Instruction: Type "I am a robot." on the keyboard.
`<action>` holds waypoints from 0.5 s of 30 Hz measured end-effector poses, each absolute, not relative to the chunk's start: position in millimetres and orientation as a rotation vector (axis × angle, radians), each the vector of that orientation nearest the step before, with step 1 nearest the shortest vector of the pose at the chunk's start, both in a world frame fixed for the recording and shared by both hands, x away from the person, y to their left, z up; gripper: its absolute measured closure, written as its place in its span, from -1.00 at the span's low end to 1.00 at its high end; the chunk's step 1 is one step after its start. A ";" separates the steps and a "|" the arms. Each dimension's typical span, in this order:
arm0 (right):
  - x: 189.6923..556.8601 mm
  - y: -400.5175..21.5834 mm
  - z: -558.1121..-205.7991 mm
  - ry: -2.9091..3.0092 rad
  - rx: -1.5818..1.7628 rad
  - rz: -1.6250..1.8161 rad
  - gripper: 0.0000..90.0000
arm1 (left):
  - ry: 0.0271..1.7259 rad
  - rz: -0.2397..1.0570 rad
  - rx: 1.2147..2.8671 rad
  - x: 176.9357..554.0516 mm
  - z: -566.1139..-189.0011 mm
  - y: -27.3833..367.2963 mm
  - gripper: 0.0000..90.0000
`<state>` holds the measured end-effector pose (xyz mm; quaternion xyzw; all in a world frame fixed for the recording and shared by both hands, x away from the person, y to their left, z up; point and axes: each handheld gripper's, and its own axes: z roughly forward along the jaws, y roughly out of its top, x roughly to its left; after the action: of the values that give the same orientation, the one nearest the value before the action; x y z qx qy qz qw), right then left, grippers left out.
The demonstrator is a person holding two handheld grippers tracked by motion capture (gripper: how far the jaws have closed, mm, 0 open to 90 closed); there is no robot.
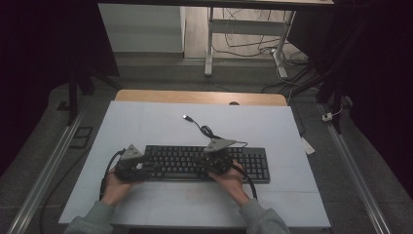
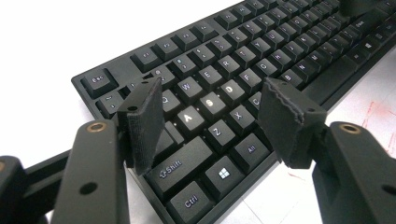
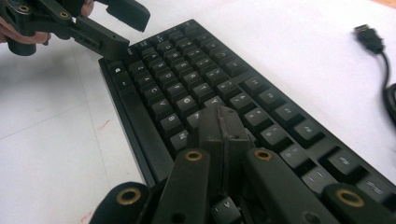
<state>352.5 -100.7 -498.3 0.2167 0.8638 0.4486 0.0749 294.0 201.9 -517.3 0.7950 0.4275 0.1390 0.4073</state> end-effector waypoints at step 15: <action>349.3 -83.6 -512.0 2.686 0.600 1.216 0.99 | 1.079 0.354 2.014 293.7 -518.6 200.8 -0.12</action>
<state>349.3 -83.6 -512.0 0.1990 0.8907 0.4034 0.0664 293.7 200.8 -518.6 0.7973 0.4270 0.1402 0.4030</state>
